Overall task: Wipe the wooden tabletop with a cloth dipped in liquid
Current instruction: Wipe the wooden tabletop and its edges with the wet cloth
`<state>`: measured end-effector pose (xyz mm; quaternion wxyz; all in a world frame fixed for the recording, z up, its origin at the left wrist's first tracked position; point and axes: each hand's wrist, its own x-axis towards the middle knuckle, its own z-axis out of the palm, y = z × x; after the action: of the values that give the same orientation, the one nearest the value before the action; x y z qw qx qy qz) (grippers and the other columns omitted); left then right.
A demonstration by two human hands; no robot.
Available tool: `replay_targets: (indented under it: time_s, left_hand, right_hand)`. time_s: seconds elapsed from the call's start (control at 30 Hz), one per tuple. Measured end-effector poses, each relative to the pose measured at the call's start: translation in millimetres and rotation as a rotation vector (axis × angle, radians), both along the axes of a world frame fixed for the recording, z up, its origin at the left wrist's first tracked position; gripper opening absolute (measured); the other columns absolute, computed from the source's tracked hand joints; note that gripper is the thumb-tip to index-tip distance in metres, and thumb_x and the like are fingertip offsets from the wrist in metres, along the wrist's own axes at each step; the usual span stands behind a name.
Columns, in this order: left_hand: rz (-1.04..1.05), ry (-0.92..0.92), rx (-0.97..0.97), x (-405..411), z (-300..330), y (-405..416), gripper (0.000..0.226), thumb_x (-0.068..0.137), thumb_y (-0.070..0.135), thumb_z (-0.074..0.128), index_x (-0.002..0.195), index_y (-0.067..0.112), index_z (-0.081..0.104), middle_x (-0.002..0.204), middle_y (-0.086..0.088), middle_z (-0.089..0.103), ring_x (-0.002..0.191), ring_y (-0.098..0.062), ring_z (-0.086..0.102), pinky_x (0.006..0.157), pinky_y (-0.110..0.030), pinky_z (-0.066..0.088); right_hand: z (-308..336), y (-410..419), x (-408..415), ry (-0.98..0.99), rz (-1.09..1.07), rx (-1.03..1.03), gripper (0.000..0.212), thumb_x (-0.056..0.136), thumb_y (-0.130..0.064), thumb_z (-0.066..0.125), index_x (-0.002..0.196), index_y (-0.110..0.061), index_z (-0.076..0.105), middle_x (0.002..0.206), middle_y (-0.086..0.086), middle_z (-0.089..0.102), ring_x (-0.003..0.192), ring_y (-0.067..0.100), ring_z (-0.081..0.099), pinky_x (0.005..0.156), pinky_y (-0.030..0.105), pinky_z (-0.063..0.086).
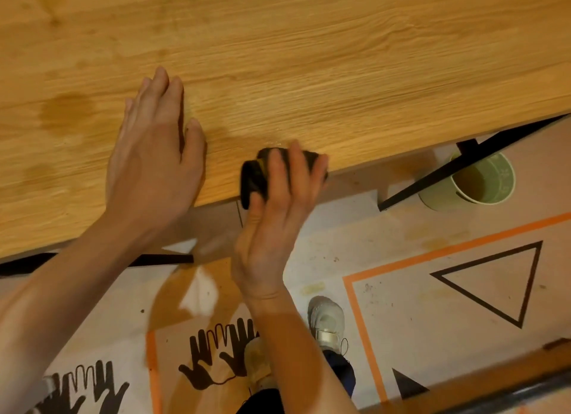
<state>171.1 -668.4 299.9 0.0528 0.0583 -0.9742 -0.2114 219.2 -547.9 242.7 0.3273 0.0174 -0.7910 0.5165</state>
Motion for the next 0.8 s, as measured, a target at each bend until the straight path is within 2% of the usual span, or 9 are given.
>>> replay_targets:
  time_s: [0.13,0.23,0.27,0.37,0.4,0.47,0.53,0.7,0.8]
  left_hand:
    - [-0.015,0.029,-0.012,0.3,1.6,-2.5,0.055,0.109,0.03,0.031,0.159,0.008,0.023,0.169,-0.006,0.013,0.156,-0.017,0.008,0.126,-0.029,0.001]
    - [-0.015,0.036,-0.016,1.4,1.3,-3.2,0.055,0.109,0.029,0.032,0.159,0.007,0.023,0.168,-0.007,0.015,0.156,-0.019,0.009,0.127,-0.032,0.003]
    - [-0.02,0.031,-0.006,2.1,2.6,-2.5,0.055,0.109,0.029,0.032,0.159,0.007,0.023,0.168,-0.007,0.015,0.156,-0.019,0.009,0.127,-0.032,0.003]
    - [-0.002,0.033,0.021,1.8,6.1,-2.7,0.054,0.109,0.028,0.034,0.159,0.008,0.025,0.168,-0.005,0.016,0.156,-0.018,0.01,0.127,-0.03,0.003]
    - [-0.003,0.027,0.027,1.6,6.7,-2.8,0.054,0.109,0.028,0.034,0.158,0.008,0.026,0.168,-0.005,0.017,0.156,-0.018,0.011,0.126,-0.03,0.003]
    - [-0.024,0.03,0.061,1.0,9.1,-3.4,0.052,0.109,0.025,0.036,0.157,0.007,0.029,0.167,-0.005,0.019,0.155,-0.017,0.012,0.127,-0.03,0.004]
    - [-0.06,0.016,0.105,2.3,11.5,-7.5,0.051,0.108,0.023,0.038,0.157,0.008,0.03,0.167,-0.005,0.021,0.155,-0.017,0.015,0.127,-0.034,0.008]
    - [-0.145,0.01,0.1,27.7,16.2,-52.5,0.049,0.107,0.023,0.04,0.156,0.015,0.036,0.165,0.003,0.026,0.153,-0.009,0.019,0.127,-0.033,0.013]
    - [-0.112,0.025,0.117,46.1,14.6,-91.6,0.048,0.104,0.015,0.044,0.152,0.018,0.043,0.162,0.005,0.034,0.152,-0.007,0.023,0.127,-0.033,0.014]
  right_hand:
    - [-1.3,46.4,-8.4,-0.065,0.004,0.143,0.035,0.1,-0.015,0.032,0.134,-0.005,0.036,0.145,0.017,0.033,0.146,0.008,0.003,0.121,0.037,-0.002]
    - [20.0,68.2,-27.1,0.144,-0.141,-0.018,0.043,0.1,-0.009,0.023,0.121,0.027,0.036,0.122,0.053,0.04,0.139,-0.015,0.005,0.114,0.009,0.01]
    - [20.6,62.1,-27.3,0.131,-0.184,-0.028,0.041,0.1,-0.005,0.024,0.122,0.027,0.036,0.121,0.054,0.04,0.14,-0.013,0.006,0.114,0.009,0.012]
    - [10.8,17.0,-7.0,-0.107,-0.164,0.04,0.042,0.099,-0.003,0.034,0.141,-0.007,0.033,0.151,0.02,0.031,0.148,0.022,0.006,0.121,0.048,0.007]
    - [6.5,1.5,4.2,-0.136,-0.065,0.115,0.046,0.097,0.0,0.04,0.141,-0.012,0.032,0.152,0.012,0.028,0.148,0.027,0.005,0.12,0.052,0.004]
    - [2.8,-17.9,21.2,-0.108,0.121,0.275,0.052,0.093,0.002,0.051,0.14,-0.014,0.033,0.15,0.007,0.027,0.148,0.024,0.005,0.119,0.051,0.003]
    - [2.7,-5.6,16.0,-0.056,0.179,0.382,0.04,0.1,-0.01,0.043,0.138,-0.015,0.034,0.148,0.005,0.031,0.146,0.02,0.013,0.119,0.048,0.0]
    - [9.5,71.0,-9.0,-0.13,-0.079,0.277,0.04,0.099,-0.001,0.041,0.139,0.002,0.042,0.148,0.019,0.039,0.144,0.035,0.022,0.119,0.055,0.002]
    - [9.5,50.8,0.9,-0.12,-0.061,0.284,0.043,0.096,0.005,0.045,0.138,0.002,0.042,0.148,0.019,0.037,0.144,0.036,0.018,0.118,0.058,0.004]
